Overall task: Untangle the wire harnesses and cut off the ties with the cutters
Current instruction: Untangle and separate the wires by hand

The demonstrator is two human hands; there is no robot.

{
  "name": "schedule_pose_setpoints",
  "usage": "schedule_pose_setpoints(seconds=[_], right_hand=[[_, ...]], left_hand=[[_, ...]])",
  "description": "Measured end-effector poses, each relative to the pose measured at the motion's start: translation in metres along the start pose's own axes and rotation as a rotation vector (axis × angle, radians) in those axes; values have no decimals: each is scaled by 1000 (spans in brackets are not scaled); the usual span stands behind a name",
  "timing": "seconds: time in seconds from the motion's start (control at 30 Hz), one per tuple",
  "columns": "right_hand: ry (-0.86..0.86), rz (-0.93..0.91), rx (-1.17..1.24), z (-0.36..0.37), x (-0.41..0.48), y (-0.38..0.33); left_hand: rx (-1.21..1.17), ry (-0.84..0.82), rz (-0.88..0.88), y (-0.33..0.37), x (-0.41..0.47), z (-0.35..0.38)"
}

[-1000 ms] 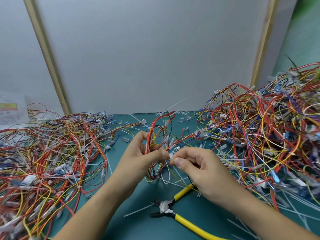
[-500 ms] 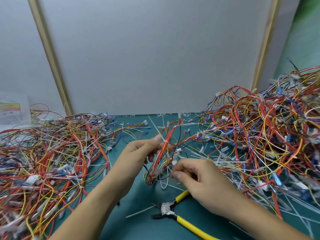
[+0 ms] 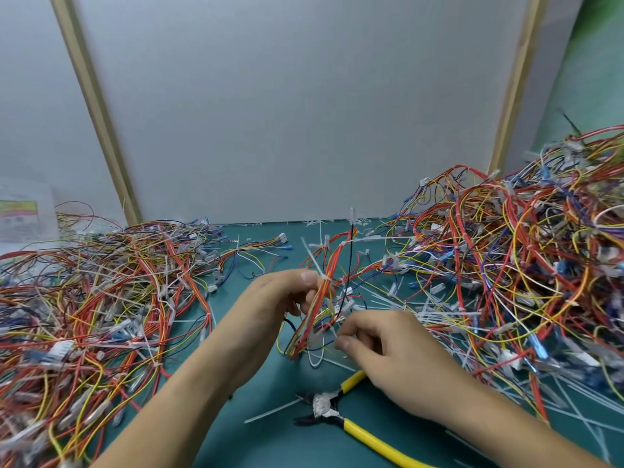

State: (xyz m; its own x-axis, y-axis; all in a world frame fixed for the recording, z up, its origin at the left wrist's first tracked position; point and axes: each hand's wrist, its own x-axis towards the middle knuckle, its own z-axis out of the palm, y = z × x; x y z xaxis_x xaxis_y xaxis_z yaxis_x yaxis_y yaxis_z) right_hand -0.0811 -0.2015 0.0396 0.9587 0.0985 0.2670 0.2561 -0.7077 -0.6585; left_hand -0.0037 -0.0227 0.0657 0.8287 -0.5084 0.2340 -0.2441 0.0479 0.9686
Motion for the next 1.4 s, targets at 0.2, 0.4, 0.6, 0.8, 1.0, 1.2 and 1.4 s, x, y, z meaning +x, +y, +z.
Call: schedule_pose_setpoints(seconds=[0.2,0.4,0.6,0.8,1.0,1.2,1.4], right_hand=[[-36,20,-51,0,0,-1],[-27,-2,-75,1,-1,0],[228,-61,151,-3,0,-6],[291,-71,248,-5,1,-3],[240,-29,351,-2,2,-2],[199,-52,213,-3,1,-1],[49,-14,299,-2,3,2]], left_hand=[[-173,-103,-55,0,-9,-3],[-444,63,-61,5,-7,1],[42,147,193,3,-9,4],[334,160,318,-3,-13,14],[89,97,130,-10,-11,18],[-55,106,-11,-12,-8,17],[-74,88,-23,-11,-8,18]])
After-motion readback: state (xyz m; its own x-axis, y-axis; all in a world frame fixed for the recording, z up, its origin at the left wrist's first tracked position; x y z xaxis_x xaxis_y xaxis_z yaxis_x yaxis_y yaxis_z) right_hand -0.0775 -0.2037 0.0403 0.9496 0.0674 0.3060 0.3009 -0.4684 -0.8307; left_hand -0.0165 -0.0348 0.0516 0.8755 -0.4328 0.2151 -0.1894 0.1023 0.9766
